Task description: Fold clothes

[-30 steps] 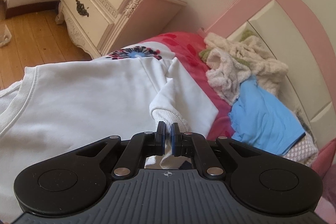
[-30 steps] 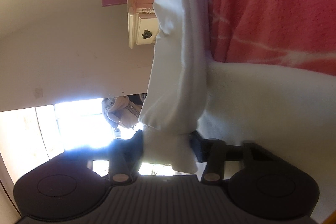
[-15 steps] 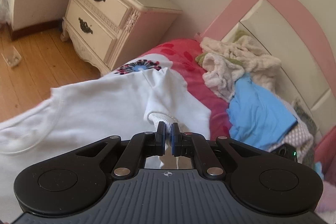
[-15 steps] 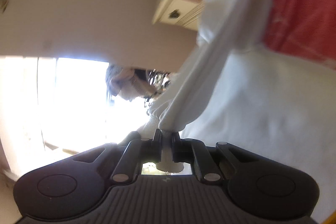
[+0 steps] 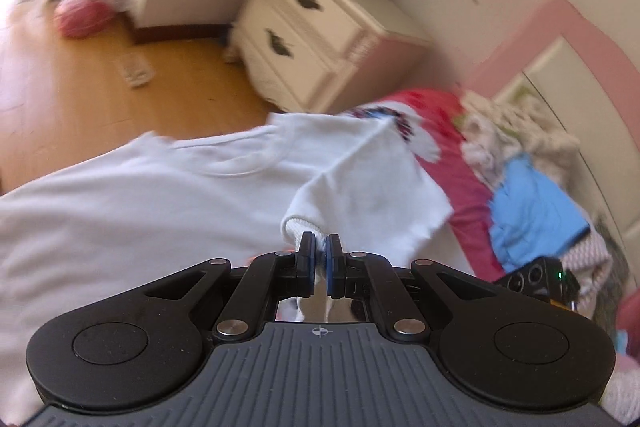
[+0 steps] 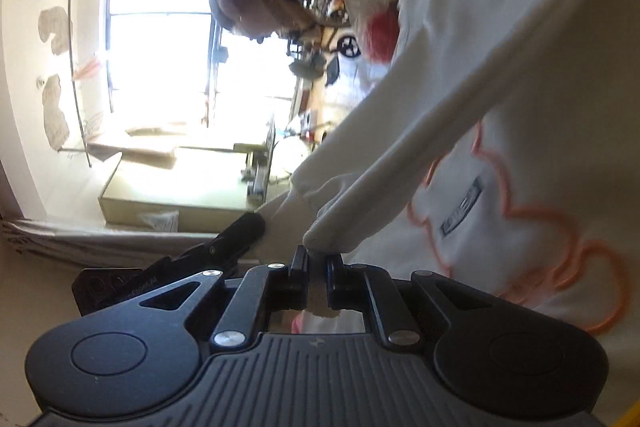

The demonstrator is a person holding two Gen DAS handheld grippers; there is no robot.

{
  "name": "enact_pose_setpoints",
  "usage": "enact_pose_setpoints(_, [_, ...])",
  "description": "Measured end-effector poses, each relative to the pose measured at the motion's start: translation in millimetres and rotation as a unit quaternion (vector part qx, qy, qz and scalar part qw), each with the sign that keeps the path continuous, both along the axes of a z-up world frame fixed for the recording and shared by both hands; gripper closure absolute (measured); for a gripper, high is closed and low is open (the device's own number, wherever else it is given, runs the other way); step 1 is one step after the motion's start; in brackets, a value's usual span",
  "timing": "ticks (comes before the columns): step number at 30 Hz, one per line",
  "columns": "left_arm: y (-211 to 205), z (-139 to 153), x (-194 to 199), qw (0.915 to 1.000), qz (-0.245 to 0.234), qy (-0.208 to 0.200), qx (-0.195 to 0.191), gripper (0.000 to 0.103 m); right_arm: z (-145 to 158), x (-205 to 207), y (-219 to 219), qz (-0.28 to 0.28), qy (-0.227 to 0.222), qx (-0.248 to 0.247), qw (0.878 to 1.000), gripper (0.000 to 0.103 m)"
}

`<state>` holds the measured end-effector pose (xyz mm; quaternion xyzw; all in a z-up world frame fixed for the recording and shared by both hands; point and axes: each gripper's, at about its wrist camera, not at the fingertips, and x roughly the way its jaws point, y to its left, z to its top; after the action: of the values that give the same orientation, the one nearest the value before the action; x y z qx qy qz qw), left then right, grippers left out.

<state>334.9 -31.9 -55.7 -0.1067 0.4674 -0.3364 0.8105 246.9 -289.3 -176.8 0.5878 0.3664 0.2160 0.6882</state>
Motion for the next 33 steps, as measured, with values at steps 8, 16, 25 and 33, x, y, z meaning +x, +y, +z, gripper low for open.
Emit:
enact_pose_setpoints(8, [51.2, -17.9, 6.6, 0.998, 0.062, 0.008, -0.012, 0.101, -2.1, 33.6, 52.8, 0.057, 0.021, -0.017, 0.998, 0.094])
enact_pose_setpoints(16, [95.7, -33.7, 13.8, 0.9939, 0.108, 0.02, -0.006, 0.101, -4.3, 34.4, 96.5, 0.106, 0.028, -0.044, 0.993, 0.094])
enact_pose_setpoints(25, [128.4, -53.6, 17.0, 0.9896, 0.138, 0.039, 0.008, 0.101, -11.3, 43.5, 137.8, 0.145, 0.035, -0.074, 0.986, 0.094])
enact_pose_setpoints(33, [135.1, -66.0, 17.4, 0.9889, 0.138, 0.037, 0.039, 0.101, -23.4, 42.1, 151.3, 0.163, 0.04, -0.094, 0.981, 0.094])
